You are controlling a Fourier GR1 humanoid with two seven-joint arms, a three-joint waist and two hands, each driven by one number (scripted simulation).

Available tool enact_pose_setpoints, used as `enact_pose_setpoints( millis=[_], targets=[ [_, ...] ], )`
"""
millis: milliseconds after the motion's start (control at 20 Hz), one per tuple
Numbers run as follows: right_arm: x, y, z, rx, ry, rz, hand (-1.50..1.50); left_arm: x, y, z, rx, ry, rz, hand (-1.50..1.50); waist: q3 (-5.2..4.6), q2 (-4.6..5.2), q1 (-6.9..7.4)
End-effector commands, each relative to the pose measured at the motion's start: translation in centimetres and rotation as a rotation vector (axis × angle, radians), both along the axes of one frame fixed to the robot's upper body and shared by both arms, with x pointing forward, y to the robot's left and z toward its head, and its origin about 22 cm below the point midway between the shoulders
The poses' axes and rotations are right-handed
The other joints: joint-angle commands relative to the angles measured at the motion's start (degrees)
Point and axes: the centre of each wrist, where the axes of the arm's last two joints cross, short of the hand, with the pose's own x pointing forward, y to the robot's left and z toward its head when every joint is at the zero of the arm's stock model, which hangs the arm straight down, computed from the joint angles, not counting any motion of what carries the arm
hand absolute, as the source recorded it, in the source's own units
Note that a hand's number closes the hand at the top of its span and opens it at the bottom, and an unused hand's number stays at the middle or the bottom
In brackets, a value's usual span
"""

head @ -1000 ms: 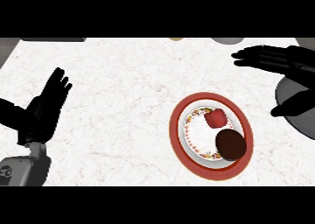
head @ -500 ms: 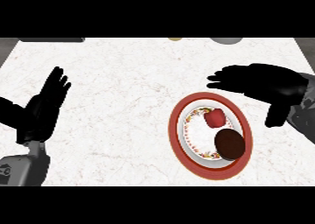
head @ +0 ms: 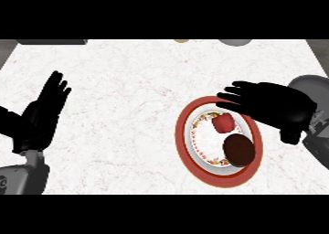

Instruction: Pick the bell pepper from the plate and place it in the pan

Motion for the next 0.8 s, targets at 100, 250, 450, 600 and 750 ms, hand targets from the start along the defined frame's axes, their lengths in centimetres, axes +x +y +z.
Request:
enact_pose_setpoints(
  millis=[100,250,450,600,750],
  targets=[
    [-2.9,1.4,0.5,-0.036,-0.112,-0.016,-1.50,0.6,1.0,0.5,-0.011,-0.002,0.004,0.00,0.00,-0.02,-0.25],
    [-2.7,2.1,0.0,-0.007,-0.107,-0.007,-1.50,1.2,-1.9,0.7,-0.014,-0.001,-0.006,0.00,0.01,0.08,-0.07],
    [-3.1,3.5,-0.6,0.003,-0.084,0.010,-1.50,0.4,-1.5,0.4,-0.002,-0.011,-0.003,0.00,0.01,0.07,0.15],
    [-4.2,4.9,-3.2,-0.060,-0.090,-0.041,-1.50,-1.3,-0.3,-0.6,-0.010,-0.002,-0.016,0.00,0.01,0.03,0.30],
    [-2.5,6.5,-3.8,-0.076,-0.114,-0.082,-1.50,-0.4,-0.2,0.8,-0.002,0.008,-0.024,0.00,0.01,0.11,0.50]
  ],
)
